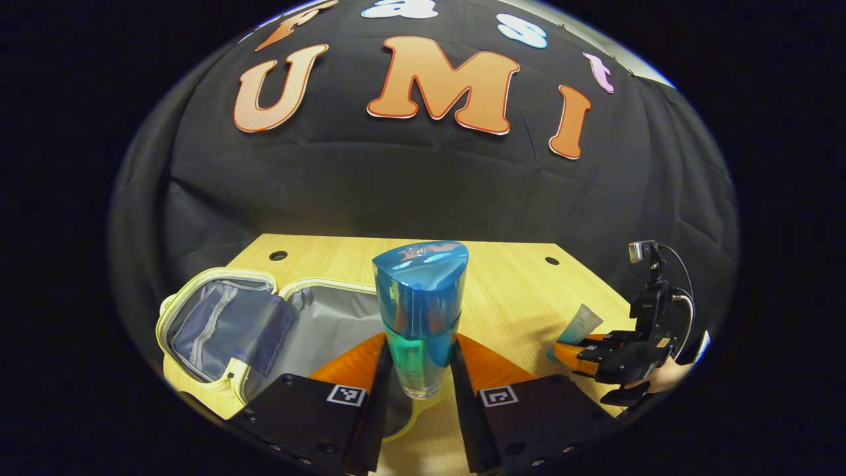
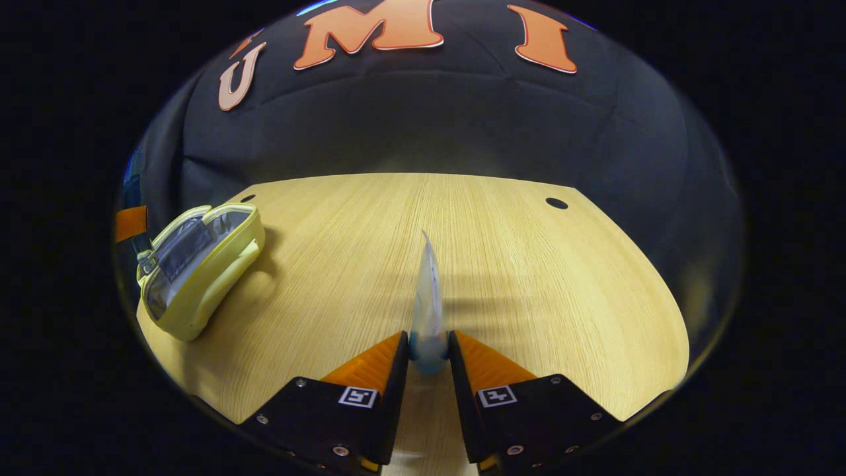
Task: First open the suitcase, pack the skin care products into it, and then close the suitcase.
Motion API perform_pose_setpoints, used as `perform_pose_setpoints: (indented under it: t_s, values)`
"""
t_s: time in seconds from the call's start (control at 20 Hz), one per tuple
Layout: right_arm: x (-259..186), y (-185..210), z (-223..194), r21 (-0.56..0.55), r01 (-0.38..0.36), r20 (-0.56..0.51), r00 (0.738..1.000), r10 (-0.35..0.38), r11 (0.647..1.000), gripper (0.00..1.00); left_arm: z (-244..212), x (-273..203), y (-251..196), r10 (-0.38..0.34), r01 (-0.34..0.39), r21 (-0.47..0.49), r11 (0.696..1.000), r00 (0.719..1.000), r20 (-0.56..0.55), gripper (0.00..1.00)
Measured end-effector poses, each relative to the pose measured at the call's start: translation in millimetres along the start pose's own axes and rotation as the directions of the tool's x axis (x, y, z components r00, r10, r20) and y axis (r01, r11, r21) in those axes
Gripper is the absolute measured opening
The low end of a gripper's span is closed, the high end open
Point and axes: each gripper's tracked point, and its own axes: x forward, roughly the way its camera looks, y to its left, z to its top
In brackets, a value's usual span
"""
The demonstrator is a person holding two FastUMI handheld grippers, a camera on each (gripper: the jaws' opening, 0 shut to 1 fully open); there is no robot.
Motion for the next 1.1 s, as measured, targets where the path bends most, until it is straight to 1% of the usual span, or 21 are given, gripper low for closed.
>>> perform_pose_setpoints:
  t_s: [0.15, 0.25, 0.45, 0.55, 0.7, 0.8, 0.9, 1.0, 1.1]
  values:
    - [-7.6, 2.6, 2.4, 0.022, -0.006, -0.012, 1.0, 0.006, 1.0, 0.37, 2.5, -1.2, 4.0, -0.008, 0.008, -0.017, 1.0, 1.0, -0.006, 0.48]
    - [-19.8, 8.2, 14.6, -0.006, -0.01, 0.017, 1.0, 0.01, 1.0, 0.38, 4.8, -7.0, 7.6, -0.021, 0.021, -0.029, 0.999, 1.0, -0.014, 0.48]
    - [-50.2, 37.1, 45.1, -0.014, -0.051, 0.057, 0.997, 0.052, 0.999, 0.37, 16.5, -23.5, 27.1, -0.033, 0.033, -0.024, 0.999, 0.999, -0.033, 0.48]
    - [-65.9, 55.7, 58.2, -0.017, -0.074, 0.066, 0.995, 0.075, 0.997, 0.37, 25.6, -35.4, 46.3, -0.024, 0.023, -0.025, 0.999, 0.999, -0.035, 0.48]
    - [-89.4, 87.7, 78.0, 0.006, -0.127, 0.074, 0.989, 0.126, 0.992, 0.37, 31.9, -48.6, 77.2, -0.02, 0.019, -0.023, 1.0, 0.998, -0.057, 0.48]
    - [-100.4, 105.8, 92.4, 0.015, -0.146, 0.088, 0.986, 0.144, 0.989, 0.37, 28.1, -50.3, 99.6, -0.024, 0.024, -0.002, 1.0, 0.995, -0.097, 0.48]
    - [-109.0, 121.3, 105.2, 0.022, -0.149, 0.109, 0.983, 0.146, 0.989, 0.37, 19.5, -48.9, 118.3, -0.046, 0.047, 0.0, 0.999, 0.987, -0.155, 0.48]
    - [-115.6, 131.7, 115.9, 0.014, -0.134, 0.133, 0.982, 0.131, 0.991, 0.37, 8.7, -43.6, 134.0, -0.066, 0.069, 0.004, 0.998, 0.972, -0.225, 0.47]
    - [-122.0, 142.4, 121.5, 0.024, -0.129, 0.145, 0.982, 0.124, 0.991, 0.37, -2.3, -36.5, 143.3, -0.098, 0.105, 0.007, 0.994, 0.948, -0.303, 0.47]
